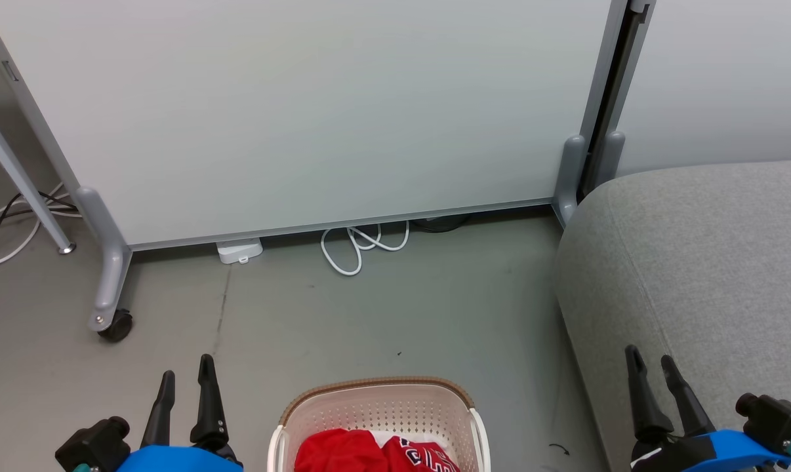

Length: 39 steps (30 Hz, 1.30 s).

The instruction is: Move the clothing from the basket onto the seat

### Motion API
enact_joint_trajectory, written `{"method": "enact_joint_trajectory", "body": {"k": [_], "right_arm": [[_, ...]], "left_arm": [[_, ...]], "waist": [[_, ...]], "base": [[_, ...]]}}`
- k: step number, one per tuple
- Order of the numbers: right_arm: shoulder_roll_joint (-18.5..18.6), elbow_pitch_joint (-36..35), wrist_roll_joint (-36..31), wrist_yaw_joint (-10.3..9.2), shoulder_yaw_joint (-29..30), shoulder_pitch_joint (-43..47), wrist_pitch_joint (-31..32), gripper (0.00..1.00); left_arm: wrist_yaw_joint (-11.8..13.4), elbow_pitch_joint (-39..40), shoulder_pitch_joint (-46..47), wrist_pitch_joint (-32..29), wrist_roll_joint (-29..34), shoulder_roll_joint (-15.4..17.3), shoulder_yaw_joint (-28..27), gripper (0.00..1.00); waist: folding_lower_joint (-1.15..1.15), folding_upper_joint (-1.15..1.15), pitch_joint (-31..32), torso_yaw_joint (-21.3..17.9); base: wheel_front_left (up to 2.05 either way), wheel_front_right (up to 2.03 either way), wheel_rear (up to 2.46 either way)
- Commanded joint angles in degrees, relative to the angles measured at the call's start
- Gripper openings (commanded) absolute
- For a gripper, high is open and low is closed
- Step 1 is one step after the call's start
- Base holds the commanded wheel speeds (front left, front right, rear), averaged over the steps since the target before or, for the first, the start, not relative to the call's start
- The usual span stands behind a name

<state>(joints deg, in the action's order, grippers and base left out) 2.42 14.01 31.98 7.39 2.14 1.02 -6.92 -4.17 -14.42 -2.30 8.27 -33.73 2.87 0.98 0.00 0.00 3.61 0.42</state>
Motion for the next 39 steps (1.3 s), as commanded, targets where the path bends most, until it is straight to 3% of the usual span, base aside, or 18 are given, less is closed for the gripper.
{"method": "enact_joint_trajectory", "body": {"k": [1,39], "right_arm": [[0.4,-0.7,-1.8,0.10,-0.1,0.2,-0.5,1.00],[0.6,0.6,-19.8,0.15,0.1,2.4,-3.5,1.00]], "left_arm": [[-0.4,0.2,-0.3,0.7,1.7,0.3,0.2,1.00],[-2.0,-6.6,-0.8,5.5,14.5,0.3,1.5,1.00]], "waist": [[0.00,0.00,0.1,0.0],[0.00,0.00,2.4,0.1]], "base": [[0.00,0.00,0.00],[0.00,0.00,0.00]]}}
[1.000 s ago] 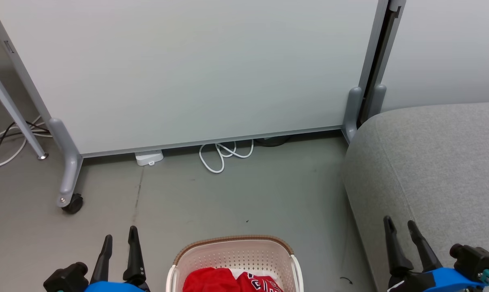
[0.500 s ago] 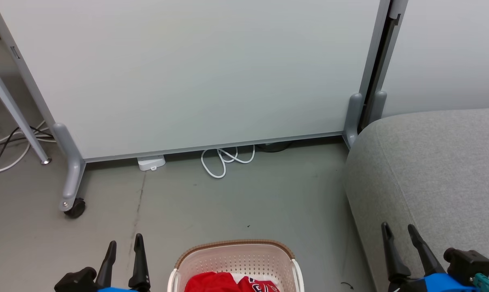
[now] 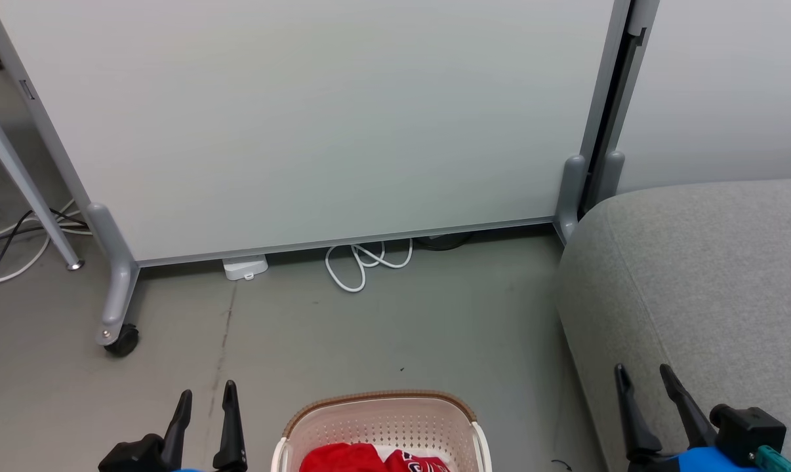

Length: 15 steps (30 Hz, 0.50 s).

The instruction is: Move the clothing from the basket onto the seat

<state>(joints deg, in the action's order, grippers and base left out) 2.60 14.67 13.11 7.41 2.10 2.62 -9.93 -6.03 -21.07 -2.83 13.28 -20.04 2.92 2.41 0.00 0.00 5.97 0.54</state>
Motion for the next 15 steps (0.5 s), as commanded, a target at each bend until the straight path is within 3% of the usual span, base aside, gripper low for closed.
{"method": "enact_joint_trajectory", "body": {"k": [1,15], "right_arm": [[0.4,0.0,-1.3,0.12,0.1,0.9,-0.6,1.00],[0.4,0.7,-5.7,0.14,0.2,1.1,-2.1,1.00]], "left_arm": [[-0.1,-0.1,-0.3,0.6,1.1,0.2,0.1,1.00],[-0.4,-1.6,-0.5,1.9,4.2,0.2,0.7,1.00]], "waist": [[0.00,0.00,0.1,0.0],[0.00,0.00,0.7,-0.2]], "base": [[0.00,0.00,0.00],[0.00,0.00,0.00]]}}
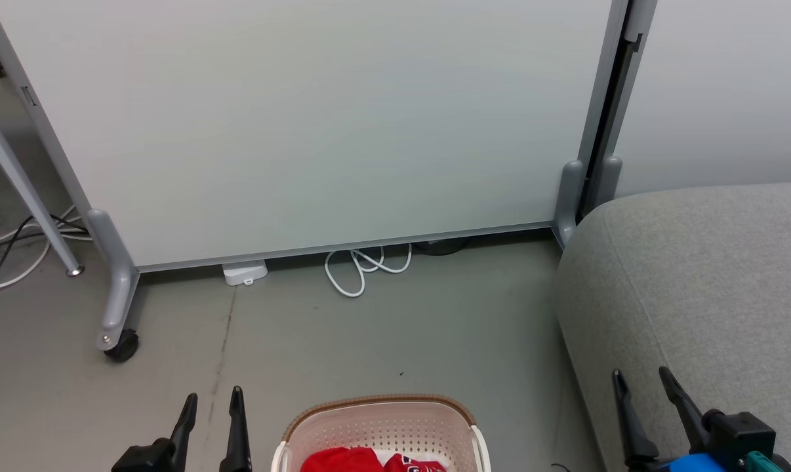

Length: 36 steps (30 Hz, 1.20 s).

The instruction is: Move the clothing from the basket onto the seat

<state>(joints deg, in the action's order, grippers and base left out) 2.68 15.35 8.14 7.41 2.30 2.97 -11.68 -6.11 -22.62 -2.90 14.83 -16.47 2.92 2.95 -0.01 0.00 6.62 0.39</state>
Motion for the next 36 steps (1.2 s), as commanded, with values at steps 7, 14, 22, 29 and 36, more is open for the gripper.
{"method": "enact_joint_trajectory", "body": {"k": [7,14,22,29,36], "right_arm": [[0.4,0.2,-1.1,0.14,0.0,0.6,-0.6,1.00],[0.4,0.4,-1.1,0.14,0.0,0.5,-0.6,1.00],[0.4,0.1,-1.0,0.14,-1.0,-0.4,-0.7,1.00],[0.4,-1.5,-1.5,0.13,-2.6,-1.5,0.2,1.00],[0.3,-4.7,-1.5,0.09,-3.9,-4.2,0.8,1.00]], "left_arm": [[-0.2,0.0,-0.3,0.5,1.0,0.2,0.0,1.00],[-0.2,-0.2,0.0,0.5,1.2,0.1,-0.1,1.00],[0.4,-0.7,-0.3,0.5,2.9,0.8,0.6,1.00],[0.5,-5.6,2.2,0.4,5.0,1.5,2.5,1.00],[0.5,-13.1,9.2,0.2,7.1,1.8,5.0,1.00]], "waist": [[0.01,0.00,0.0,0.1],[0.01,0.00,-0.2,0.2],[0.01,0.00,-1.4,-0.9],[0.01,0.00,-5.1,-3.4],[0.01,0.00,-14.4,-6.6]], "base": [[0.00,0.00,0.00],[0.00,0.00,0.00],[0.00,0.00,0.00],[0.00,0.00,0.00],[0.00,0.00,0.00]]}}
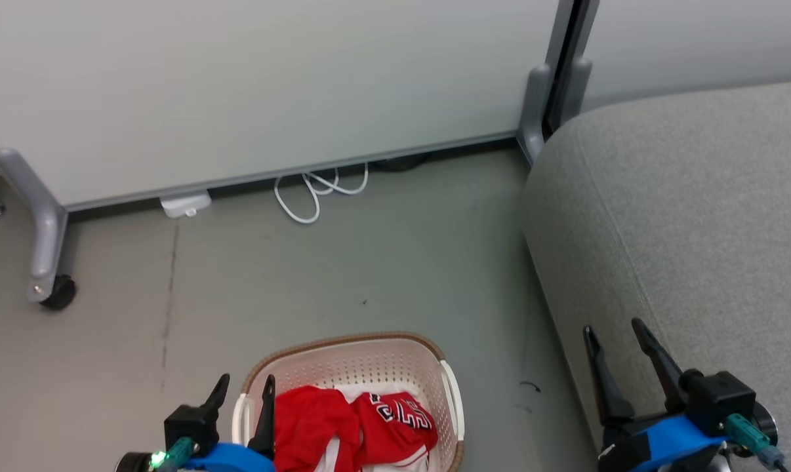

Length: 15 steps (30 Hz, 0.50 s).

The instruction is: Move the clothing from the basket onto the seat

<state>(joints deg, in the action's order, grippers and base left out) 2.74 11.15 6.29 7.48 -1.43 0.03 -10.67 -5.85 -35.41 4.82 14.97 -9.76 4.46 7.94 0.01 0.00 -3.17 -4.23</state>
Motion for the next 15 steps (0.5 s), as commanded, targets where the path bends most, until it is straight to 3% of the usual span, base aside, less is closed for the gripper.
{"method": "enact_joint_trajectory", "body": {"k": [1,15], "right_arm": [[0.3,-0.9,0.4,0.03,-0.5,-2.0,-0.4,1.00],[0.2,-2.7,3.4,0.03,-3.2,-12.0,-3.3,1.00]], "left_arm": [[0.3,-1.5,2.8,0.0,0.7,0.3,0.4,1.00],[0.1,-18.4,21.8,-2.6,4.3,2.2,4.6,1.00]], "waist": [[-0.01,0.00,-6.4,-2.5],[-0.01,0.00,-28.2,-7.1]], "base": [[0.00,0.00,0.00],[0.00,0.00,0.00]]}}
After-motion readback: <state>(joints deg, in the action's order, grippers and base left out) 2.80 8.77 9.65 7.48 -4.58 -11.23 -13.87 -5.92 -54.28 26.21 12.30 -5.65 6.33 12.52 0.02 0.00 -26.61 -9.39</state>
